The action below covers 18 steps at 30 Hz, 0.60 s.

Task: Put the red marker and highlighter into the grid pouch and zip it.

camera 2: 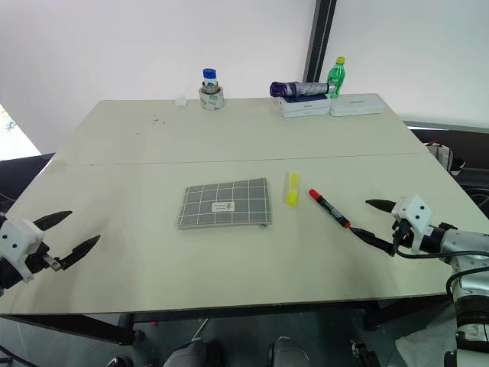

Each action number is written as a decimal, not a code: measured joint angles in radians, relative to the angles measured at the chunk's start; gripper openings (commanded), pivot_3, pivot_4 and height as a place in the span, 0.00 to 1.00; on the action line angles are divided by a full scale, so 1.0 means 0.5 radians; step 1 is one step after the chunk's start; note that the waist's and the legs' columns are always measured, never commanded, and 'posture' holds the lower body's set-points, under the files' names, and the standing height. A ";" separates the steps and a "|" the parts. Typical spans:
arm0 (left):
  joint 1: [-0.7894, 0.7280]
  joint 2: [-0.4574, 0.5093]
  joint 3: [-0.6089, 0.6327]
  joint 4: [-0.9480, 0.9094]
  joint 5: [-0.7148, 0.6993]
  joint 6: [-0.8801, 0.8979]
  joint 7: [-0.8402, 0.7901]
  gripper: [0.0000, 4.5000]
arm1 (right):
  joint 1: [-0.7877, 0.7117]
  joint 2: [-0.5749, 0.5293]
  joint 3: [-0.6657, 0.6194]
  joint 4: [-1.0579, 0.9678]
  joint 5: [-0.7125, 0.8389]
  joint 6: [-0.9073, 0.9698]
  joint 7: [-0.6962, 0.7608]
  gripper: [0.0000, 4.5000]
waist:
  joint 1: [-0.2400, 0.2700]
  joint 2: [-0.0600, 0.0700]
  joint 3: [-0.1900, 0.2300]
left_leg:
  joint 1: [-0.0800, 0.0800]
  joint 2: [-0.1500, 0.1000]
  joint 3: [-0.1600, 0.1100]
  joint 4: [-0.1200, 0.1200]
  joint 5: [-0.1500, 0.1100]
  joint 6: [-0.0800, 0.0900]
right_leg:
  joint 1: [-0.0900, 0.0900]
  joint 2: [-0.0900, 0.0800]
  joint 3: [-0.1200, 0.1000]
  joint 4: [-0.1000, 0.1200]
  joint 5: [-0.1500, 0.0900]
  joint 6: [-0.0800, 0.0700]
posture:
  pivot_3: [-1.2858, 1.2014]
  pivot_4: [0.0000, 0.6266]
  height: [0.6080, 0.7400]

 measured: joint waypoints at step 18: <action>-0.834 0.058 -0.572 0.838 0.667 -0.900 0.225 1.00 | -0.737 0.816 0.590 -0.014 -0.686 0.005 -1.132 0.00 | 0.007 0.000 0.000 | -0.002 0.001 0.007 0.000 0.011 -0.013 | -0.003 0.008 -0.002 0.004 0.001 0.002 | 0.52 0.24 0.98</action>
